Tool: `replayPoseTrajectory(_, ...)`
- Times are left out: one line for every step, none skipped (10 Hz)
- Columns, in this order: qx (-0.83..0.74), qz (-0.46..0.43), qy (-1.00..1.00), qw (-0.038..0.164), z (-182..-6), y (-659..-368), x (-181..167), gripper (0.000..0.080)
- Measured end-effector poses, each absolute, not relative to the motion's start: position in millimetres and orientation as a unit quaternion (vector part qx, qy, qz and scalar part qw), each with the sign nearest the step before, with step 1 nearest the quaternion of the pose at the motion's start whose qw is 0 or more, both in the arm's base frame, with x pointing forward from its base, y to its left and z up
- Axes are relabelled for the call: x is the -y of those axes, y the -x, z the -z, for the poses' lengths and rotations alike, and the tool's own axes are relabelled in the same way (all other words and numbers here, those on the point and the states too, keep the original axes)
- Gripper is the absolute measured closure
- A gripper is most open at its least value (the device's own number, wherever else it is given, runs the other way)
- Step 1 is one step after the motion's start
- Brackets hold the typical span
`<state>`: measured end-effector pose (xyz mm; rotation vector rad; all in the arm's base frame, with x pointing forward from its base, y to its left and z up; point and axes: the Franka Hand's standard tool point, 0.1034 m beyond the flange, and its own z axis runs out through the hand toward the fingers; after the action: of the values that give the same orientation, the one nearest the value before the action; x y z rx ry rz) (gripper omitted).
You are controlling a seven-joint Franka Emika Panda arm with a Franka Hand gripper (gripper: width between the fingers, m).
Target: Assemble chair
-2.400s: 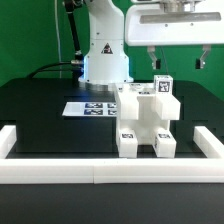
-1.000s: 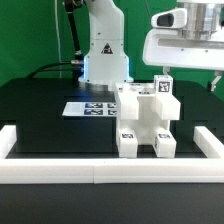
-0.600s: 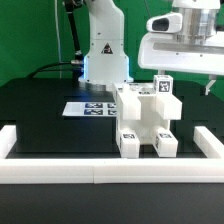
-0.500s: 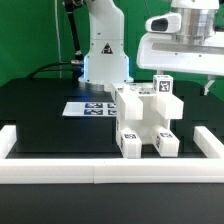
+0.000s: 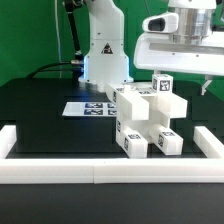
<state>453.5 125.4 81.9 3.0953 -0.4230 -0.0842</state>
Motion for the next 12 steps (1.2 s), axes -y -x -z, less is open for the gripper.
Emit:
replayPoseTrajectory(0.13,0.027,-0.991,0.008,-81.9,-454.4,-122.1,0.015)
replayPoseTrajectory(0.126,0.027,-0.992,0.009,-81.4,-455.0,-118.7,0.015)
replayPoseTrajectory(0.123,0.028,-0.992,0.009,-80.7,-455.6,-115.1,0.015)
replayPoseTrajectory(0.12,0.028,-0.992,0.01,-80.4,-456.0,-112.5,0.015)
replayPoseTrajectory(0.12,0.028,-0.992,0.01,-80.3,-456.5,-110.6,0.015)
replayPoseTrajectory(0.119,0.028,-0.992,0.01,-80.4,-456.9,-109.0,0.015)
replayPoseTrajectory(0.117,0.028,-0.993,0.01,-80.5,-457.5,-107.3,0.015)
replayPoseTrajectory(0.116,0.027,-0.993,0.01,-80.8,-458.4,-104.5,0.015)
replayPoseTrajectory(0.114,0.027,-0.993,0.01,-81.3,-459.8,-101.2,0.015)
replayPoseTrajectory(0.114,0.026,-0.993,0.01,-81.5,-460.7,-99.2,0.015)
replayPoseTrajectory(0.115,0.026,-0.993,0.01,-82.1,-462.0,-97.6,0.015)
replayPoseTrajectory(0.114,0.025,-0.993,0.01,-82.5,-463.8,-94.1,0.015)
